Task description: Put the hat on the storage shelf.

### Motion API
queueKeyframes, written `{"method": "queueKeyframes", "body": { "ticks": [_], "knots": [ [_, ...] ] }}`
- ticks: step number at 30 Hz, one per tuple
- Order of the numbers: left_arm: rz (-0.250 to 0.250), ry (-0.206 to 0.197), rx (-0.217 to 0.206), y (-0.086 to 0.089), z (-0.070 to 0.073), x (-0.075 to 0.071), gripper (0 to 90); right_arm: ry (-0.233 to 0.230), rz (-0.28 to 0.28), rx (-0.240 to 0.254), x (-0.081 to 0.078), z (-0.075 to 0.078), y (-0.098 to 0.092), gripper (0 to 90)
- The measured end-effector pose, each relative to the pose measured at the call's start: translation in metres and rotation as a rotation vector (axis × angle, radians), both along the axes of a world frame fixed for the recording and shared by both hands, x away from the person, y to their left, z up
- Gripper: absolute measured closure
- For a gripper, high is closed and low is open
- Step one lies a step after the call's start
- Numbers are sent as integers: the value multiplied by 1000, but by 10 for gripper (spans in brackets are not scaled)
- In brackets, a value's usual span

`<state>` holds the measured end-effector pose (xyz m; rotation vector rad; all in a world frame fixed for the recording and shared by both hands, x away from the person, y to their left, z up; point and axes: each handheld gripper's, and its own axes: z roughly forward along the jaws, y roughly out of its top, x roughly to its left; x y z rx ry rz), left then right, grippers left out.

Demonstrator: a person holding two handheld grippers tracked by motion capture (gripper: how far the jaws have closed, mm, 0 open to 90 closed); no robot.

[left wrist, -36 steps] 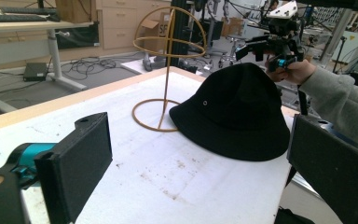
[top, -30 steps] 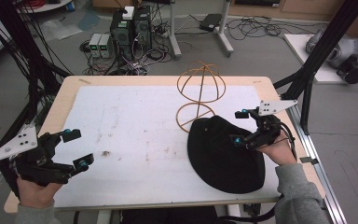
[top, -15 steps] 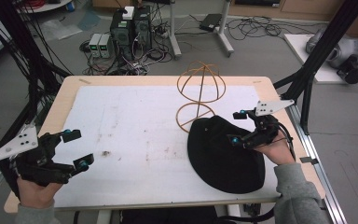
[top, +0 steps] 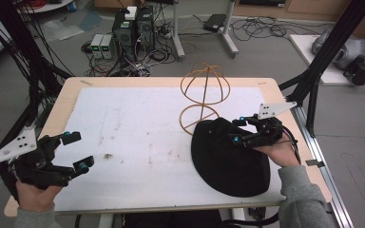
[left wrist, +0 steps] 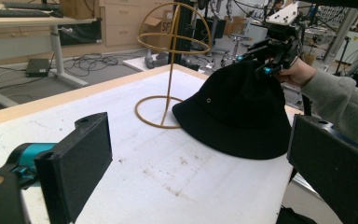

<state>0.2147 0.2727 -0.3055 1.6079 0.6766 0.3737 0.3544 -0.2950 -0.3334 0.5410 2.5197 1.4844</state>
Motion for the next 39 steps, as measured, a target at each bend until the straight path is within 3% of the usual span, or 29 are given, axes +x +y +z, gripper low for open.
{"method": "queueKeyframes", "body": {
  "ticks": [4,6,15,30,39],
  "knots": [
    [-3,-1,1,0,0,0,69,-16,3,-3,-1,1,1,513],
    [-3,1,4,0,0,0,69,-16,10,-8,-1,1,1,635],
    [-2,5,4,-1,-1,1,69,0,7,-24,-3,2,0,834],
    [5,-5,-4,2,1,-1,69,14,16,-14,-1,3,-2,855],
    [0,1,-2,2,-1,1,69,-4,36,15,-8,18,-9,855]
  ]
}}
